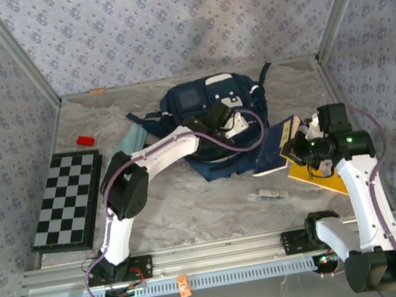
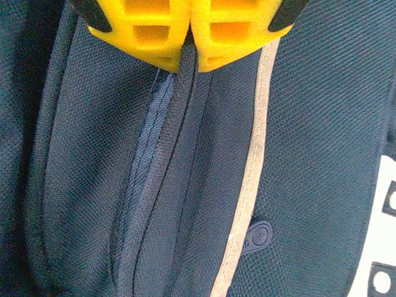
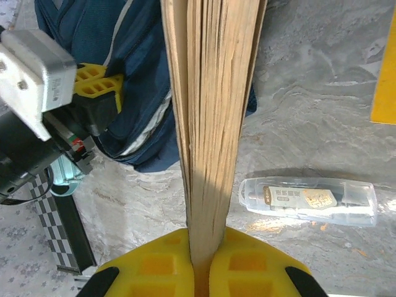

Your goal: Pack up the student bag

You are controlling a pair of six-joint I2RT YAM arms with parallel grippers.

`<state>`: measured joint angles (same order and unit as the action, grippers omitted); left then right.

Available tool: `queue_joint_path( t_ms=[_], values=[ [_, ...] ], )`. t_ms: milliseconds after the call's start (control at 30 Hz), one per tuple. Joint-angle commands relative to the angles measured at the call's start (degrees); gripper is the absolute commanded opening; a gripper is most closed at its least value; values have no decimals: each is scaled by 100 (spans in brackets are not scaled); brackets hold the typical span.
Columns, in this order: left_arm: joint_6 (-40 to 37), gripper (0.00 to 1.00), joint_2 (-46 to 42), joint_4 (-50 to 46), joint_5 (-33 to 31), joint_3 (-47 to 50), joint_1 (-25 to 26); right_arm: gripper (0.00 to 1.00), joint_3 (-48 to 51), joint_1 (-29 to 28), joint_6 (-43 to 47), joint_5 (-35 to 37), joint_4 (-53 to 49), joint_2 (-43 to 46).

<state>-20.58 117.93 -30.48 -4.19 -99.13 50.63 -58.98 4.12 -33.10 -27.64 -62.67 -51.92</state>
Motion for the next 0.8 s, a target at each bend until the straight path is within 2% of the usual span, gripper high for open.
queue_joint_path(
  t_ms=[0,133,233,333,400,533,767],
  values=[
    [-78,0,-713,-189,-91,-539,-123,0,-363,36,188,227,-445,179],
    [-4,0,-978,-214,-71,-757,-283,0,-343,21,301,281,-490,173],
    [1,0,-1088,-243,57,-971,-423,0,-122,-131,141,-27,-41,129],
    [-57,0,-1149,-267,146,-1168,-487,0,263,-487,-170,-767,908,-141],
    [-78,0,-1219,-132,159,-1178,-501,0,512,-881,-511,-920,1729,-314],
    [-3,0,-1238,-127,206,-1466,-519,0,681,-1616,-777,-784,3103,-730],
    [106,0,-1290,-151,364,-1636,-538,0,1175,-2128,-1315,-268,5505,-1836]
  ],
)
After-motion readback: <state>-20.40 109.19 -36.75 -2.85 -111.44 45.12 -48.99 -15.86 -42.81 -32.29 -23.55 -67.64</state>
